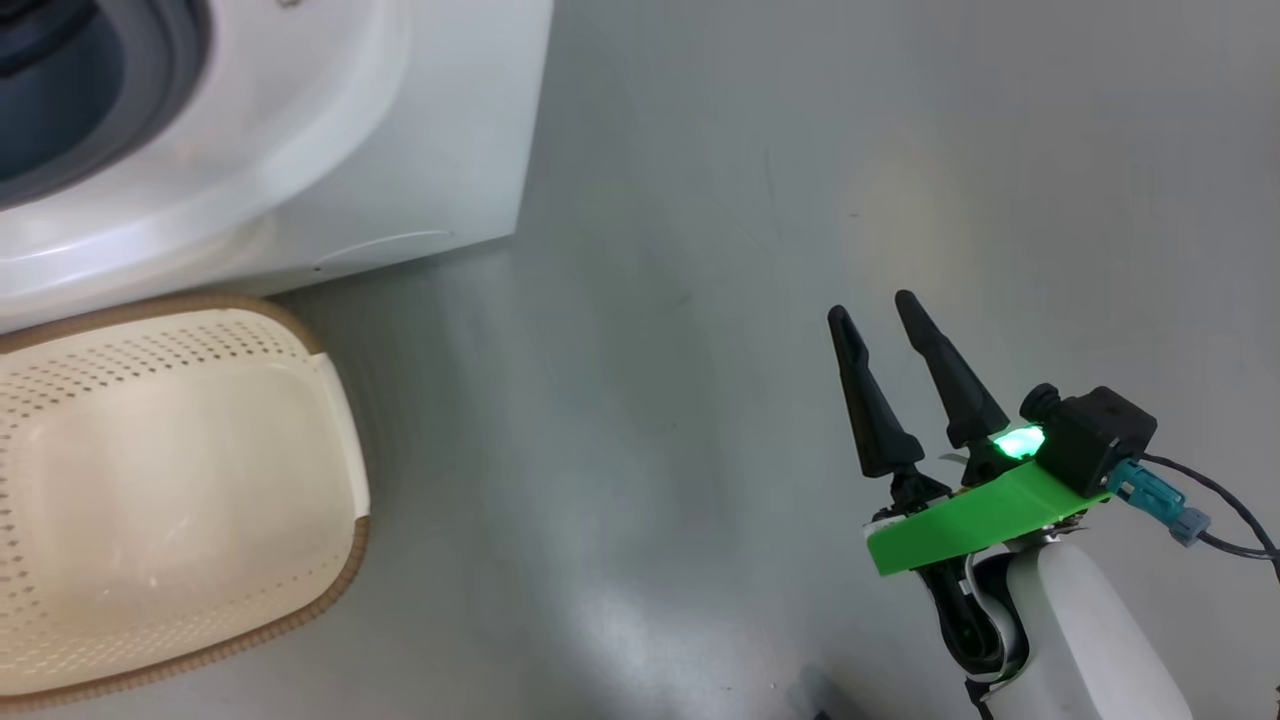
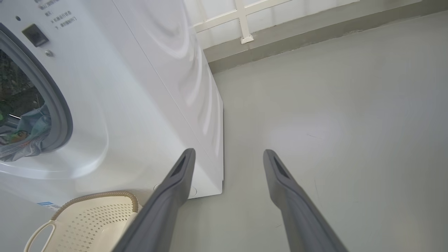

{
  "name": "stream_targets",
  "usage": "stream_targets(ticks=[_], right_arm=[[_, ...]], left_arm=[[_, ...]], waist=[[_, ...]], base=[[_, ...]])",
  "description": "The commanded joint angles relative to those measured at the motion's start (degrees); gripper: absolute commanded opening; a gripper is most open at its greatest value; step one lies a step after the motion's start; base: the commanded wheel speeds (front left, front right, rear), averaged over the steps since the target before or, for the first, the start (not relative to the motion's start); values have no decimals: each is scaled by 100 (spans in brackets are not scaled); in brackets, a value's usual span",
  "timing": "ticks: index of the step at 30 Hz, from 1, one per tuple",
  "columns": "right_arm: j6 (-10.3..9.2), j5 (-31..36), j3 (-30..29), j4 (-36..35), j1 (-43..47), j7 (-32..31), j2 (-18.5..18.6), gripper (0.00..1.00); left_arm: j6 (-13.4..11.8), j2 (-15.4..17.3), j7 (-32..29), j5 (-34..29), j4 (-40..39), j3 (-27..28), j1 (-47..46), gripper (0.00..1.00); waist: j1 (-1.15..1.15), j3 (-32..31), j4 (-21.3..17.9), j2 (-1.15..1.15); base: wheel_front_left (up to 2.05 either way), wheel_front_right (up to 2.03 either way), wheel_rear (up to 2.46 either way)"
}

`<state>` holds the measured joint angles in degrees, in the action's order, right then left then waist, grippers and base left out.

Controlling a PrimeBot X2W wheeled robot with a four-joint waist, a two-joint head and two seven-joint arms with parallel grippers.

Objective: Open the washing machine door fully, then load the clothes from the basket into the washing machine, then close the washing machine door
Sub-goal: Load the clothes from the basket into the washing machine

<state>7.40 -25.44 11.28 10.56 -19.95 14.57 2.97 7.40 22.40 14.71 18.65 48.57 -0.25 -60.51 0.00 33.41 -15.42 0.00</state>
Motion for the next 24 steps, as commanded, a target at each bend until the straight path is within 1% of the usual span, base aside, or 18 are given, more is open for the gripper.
stream_targets(ticks=[1,14,17,18,24], right_arm=[[9,52,67,-125,49,43,-9,100],[9,176,-191,-145,19,43,86,100],[9,185,-211,-146,41,43,110,100],[9,185,-211,-146,41,43,110,100],[9,183,-271,-157,117,43,170,100]], left_arm=[[8,217,29,18,-286,167,294,100],[9,-284,29,112,-1453,386,1676,100],[9,-414,29,64,-1809,497,2127,100],[9,-414,29,64,-1809,497,2127,100],[9,-648,29,-58,-2457,724,3050,100]], waist=[[0,-37,95,0],[0,-147,559,0],[0,-191,624,0],[0,-191,624,0],[0,-284,729,0]], base=[[0,0,0],[0,0,0],[0,0,0],[0,0,0],[0,0,0]])
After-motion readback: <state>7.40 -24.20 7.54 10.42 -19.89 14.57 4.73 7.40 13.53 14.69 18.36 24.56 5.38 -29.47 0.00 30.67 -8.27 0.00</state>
